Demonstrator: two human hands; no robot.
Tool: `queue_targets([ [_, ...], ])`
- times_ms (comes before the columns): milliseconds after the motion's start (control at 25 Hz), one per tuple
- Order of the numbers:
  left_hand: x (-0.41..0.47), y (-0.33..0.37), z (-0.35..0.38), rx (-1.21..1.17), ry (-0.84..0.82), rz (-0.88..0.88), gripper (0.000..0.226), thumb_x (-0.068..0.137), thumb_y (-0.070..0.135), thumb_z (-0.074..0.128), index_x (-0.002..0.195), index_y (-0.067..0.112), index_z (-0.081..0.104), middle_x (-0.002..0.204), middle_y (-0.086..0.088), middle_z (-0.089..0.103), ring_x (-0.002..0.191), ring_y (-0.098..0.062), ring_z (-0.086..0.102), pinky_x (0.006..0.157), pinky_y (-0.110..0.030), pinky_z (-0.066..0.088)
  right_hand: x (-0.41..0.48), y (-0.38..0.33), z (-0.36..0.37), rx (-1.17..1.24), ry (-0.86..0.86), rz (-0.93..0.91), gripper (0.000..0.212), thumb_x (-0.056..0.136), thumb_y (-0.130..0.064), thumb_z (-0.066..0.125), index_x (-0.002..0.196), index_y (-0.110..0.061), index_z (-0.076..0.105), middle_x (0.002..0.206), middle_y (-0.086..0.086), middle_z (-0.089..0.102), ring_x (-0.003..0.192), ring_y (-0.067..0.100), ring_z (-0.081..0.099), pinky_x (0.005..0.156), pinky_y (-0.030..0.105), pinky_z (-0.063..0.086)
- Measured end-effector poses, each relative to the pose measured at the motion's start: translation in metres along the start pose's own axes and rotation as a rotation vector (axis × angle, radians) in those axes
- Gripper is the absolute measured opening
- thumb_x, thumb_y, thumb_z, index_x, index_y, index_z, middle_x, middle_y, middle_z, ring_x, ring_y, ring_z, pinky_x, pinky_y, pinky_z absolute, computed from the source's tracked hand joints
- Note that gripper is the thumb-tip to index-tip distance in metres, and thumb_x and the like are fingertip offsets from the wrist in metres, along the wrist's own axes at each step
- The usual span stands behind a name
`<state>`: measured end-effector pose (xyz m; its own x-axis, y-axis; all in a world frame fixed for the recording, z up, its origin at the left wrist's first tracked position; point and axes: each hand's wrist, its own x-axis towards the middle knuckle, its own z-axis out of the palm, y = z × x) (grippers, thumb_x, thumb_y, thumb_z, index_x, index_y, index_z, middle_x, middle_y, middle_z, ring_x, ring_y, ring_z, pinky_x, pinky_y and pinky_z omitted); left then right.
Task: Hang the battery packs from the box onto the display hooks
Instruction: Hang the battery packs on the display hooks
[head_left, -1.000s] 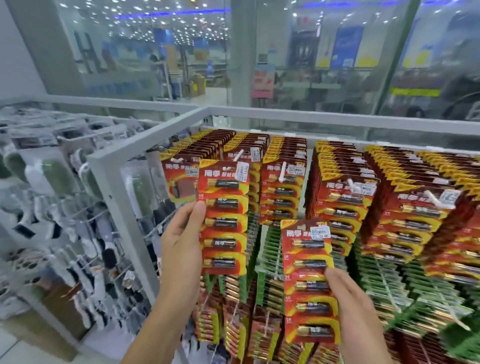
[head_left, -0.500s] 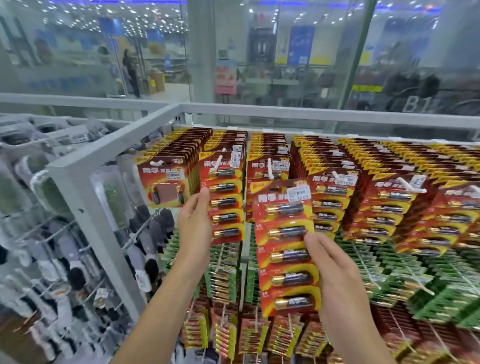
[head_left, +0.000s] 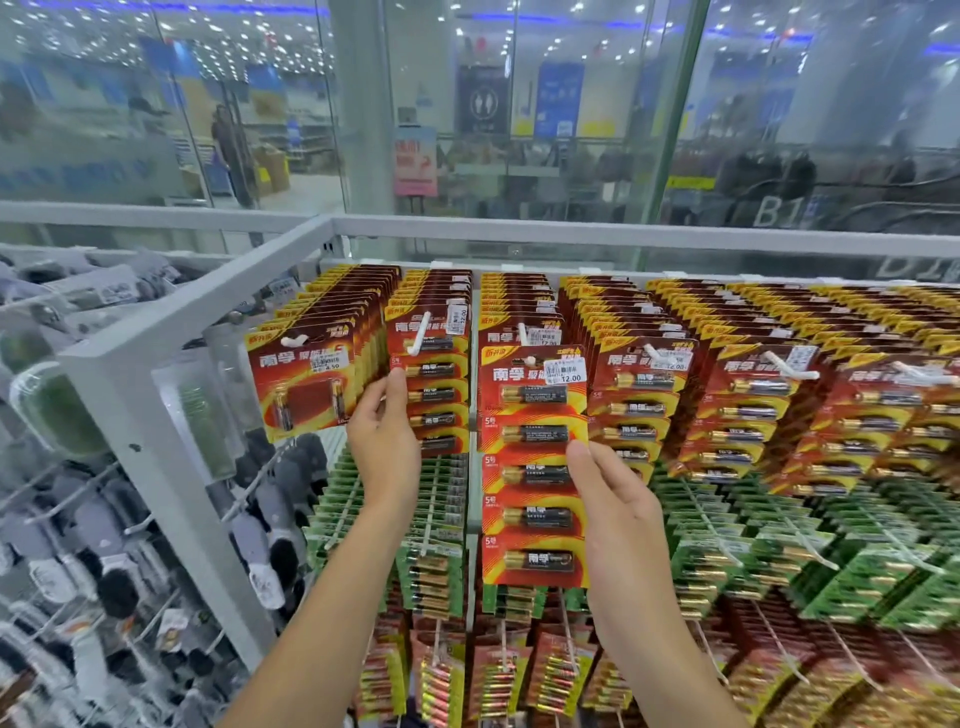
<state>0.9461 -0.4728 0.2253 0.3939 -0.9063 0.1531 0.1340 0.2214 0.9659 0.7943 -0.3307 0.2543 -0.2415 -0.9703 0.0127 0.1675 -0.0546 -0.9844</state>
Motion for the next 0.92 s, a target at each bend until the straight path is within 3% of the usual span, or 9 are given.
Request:
queue_targets([
  [80, 0.002, -0.001, -0.002, 0.021, -0.005, 0.026, 0.023, 0.104, 0.047, 0.055, 0.112, 0.031, 0.070, 0.108, -0.003, 0.074, 0.101, -0.009, 0.065, 0.096, -0.027, 0.049, 0.009, 0.001, 0.007, 0.016, 0.043, -0.002, 0.030, 0.106, -0.039, 0.049, 0.098, -0.028, 0.076, 0.098, 0.010, 0.076, 0.091, 0.034, 0.074, 0.079, 0.053, 0.063],
  [160, 0.002, -0.001, -0.002, 0.051, 0.000, 0.042, 0.023, 0.107, 0.040, 0.053, 0.117, 0.026, 0.068, 0.111, 0.011, 0.071, 0.105, -0.001, 0.063, 0.098, -0.025, 0.048, 0.026, 0.004, 0.016, -0.030, 0.088, -0.020, 0.031, 0.107, -0.039, 0.047, 0.100, -0.025, 0.074, 0.093, 0.001, 0.078, 0.083, 0.024, 0.076, 0.069, 0.039, 0.064],
  [200, 0.002, -0.001, -0.002, 0.066, 0.005, 0.051, 0.023, 0.107, 0.038, 0.053, 0.120, 0.024, 0.067, 0.113, 0.014, 0.069, 0.108, 0.000, 0.062, 0.097, -0.023, 0.047, 0.036, 0.005, 0.021, -0.070, 0.114, -0.037, 0.031, 0.108, -0.042, 0.046, 0.100, -0.027, 0.073, 0.093, 0.001, 0.077, 0.085, 0.026, 0.073, 0.071, 0.037, 0.062],
  [320, 0.003, -0.005, -0.001, 0.073, 0.010, 0.062, 0.020, 0.108, 0.036, 0.053, 0.120, 0.025, 0.065, 0.112, 0.016, 0.067, 0.108, 0.003, 0.061, 0.085, -0.009, 0.044, 0.063, 0.018, 0.027, -0.094, 0.158, -0.077, 0.033, 0.105, -0.053, 0.047, 0.110, -0.032, 0.072, 0.104, 0.016, 0.071, 0.097, 0.040, 0.067, 0.088, 0.055, 0.058],
  [400, 0.001, -0.004, -0.002, 0.068, 0.018, 0.062, 0.024, 0.107, 0.037, 0.055, 0.123, 0.023, 0.065, 0.113, 0.014, 0.068, 0.108, 0.003, 0.061, 0.077, -0.001, 0.042, 0.075, 0.024, 0.025, -0.091, 0.188, -0.074, 0.036, 0.105, -0.051, 0.049, 0.124, -0.028, 0.069, 0.105, -0.007, 0.073, 0.102, 0.015, 0.068, 0.096, 0.041, 0.055],
  [480, 0.000, -0.003, -0.004, 0.069, 0.028, 0.066, 0.026, 0.106, 0.038, 0.056, 0.123, 0.022, 0.066, 0.113, 0.012, 0.070, 0.109, 0.002, 0.062, 0.075, 0.001, 0.043, 0.081, 0.029, 0.022, -0.112, 0.197, -0.087, 0.039, 0.103, -0.050, 0.051, 0.127, -0.025, 0.068, 0.098, -0.015, 0.069, 0.092, 0.006, 0.063, 0.086, 0.026, 0.051],
  [680, -0.013, -0.008, -0.020, 0.081, 0.012, 0.079, 0.021, 0.106, 0.038, 0.056, 0.120, 0.027, 0.066, 0.116, 0.005, 0.072, 0.110, -0.016, 0.067, 0.096, -0.033, 0.055, 0.079, 0.039, 0.020, -0.123, 0.207, -0.111, 0.041, 0.102, -0.050, 0.053, 0.129, -0.021, 0.066, 0.082, -0.019, 0.059, 0.074, -0.002, 0.053, 0.070, 0.014, 0.044],
  [800, -0.029, -0.013, -0.035, 0.093, 0.000, 0.057, 0.020, 0.106, 0.035, 0.055, 0.119, 0.027, 0.068, 0.116, 0.006, 0.072, 0.110, -0.013, 0.067, 0.100, -0.038, 0.054, 0.069, 0.044, 0.015, -0.144, 0.191, -0.084, 0.031, 0.104, -0.044, 0.054, 0.129, -0.027, 0.062, 0.103, -0.028, 0.065, 0.098, -0.005, 0.061, 0.076, 0.010, 0.047],
  [920, -0.052, -0.020, -0.054, 0.113, -0.002, 0.020, 0.021, 0.106, 0.035, 0.056, 0.120, 0.029, 0.069, 0.118, 0.012, 0.072, 0.113, -0.007, 0.066, 0.103, -0.036, 0.052, 0.052, 0.055, 0.009, -0.187, 0.160, -0.053, 0.037, 0.104, -0.045, 0.054, 0.138, -0.031, 0.058, 0.126, -0.026, 0.059, 0.118, -0.009, 0.053, 0.090, 0.013, 0.042],
])
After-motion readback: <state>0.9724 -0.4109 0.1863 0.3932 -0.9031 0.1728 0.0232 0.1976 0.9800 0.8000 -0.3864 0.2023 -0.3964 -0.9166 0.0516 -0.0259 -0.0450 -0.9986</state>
